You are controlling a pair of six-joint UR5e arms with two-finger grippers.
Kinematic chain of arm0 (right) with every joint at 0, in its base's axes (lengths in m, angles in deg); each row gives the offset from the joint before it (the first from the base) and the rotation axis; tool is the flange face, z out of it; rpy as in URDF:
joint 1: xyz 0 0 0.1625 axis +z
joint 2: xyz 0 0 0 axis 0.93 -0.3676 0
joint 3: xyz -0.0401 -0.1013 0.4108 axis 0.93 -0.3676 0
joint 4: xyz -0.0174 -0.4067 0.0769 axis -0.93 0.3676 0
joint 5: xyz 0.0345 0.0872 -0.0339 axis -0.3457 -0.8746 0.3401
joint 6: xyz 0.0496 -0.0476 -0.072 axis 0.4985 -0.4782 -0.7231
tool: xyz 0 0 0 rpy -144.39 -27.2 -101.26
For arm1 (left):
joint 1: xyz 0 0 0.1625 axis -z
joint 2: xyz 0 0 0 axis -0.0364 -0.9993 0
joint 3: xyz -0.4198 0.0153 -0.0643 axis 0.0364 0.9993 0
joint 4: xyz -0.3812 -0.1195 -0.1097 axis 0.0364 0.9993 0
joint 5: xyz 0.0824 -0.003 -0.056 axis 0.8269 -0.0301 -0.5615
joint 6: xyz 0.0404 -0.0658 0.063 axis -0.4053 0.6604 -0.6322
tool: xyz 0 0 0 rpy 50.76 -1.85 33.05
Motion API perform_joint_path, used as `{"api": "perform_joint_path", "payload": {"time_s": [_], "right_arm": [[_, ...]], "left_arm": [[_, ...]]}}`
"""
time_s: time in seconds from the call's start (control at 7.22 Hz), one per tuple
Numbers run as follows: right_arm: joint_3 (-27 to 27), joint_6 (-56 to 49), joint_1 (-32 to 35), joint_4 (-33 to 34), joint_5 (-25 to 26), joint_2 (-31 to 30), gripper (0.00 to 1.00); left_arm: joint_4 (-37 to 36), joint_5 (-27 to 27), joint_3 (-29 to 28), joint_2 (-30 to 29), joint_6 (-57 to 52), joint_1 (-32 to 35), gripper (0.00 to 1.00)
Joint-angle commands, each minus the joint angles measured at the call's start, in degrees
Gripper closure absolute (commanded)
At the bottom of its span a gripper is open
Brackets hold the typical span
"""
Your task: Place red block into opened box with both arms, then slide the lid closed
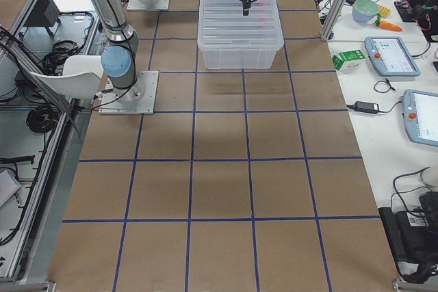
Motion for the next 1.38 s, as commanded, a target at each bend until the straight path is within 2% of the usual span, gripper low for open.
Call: {"api": "perform_joint_path", "payload": {"time_s": [0.0, 0.69, 0.97, 1.25], "right_arm": [[0.0, 0.0, 0.0, 0.0, 0.0, 0.0, 0.0], [0.43, -2.79, -0.26, -0.44, 0.26, 1.49, 0.0], [1.32, -6.05, -0.61, 1.65, 1.05, 7.27, 0.0], [2.89, -5.97, -4.46, 8.41, 0.18, 12.2, 0.0]], "left_arm": [[0.02, -0.02, -0.04, 0.12, -0.15, -0.09, 0.0], [0.19, 0.15, 0.04, 0.29, -0.24, -0.09, 0.0], [0.02, 0.07, 0.04, 0.11, -0.16, -0.09, 0.0], [0.19, 0.15, 0.04, 0.2, -0.16, -0.09, 0.0]]}}
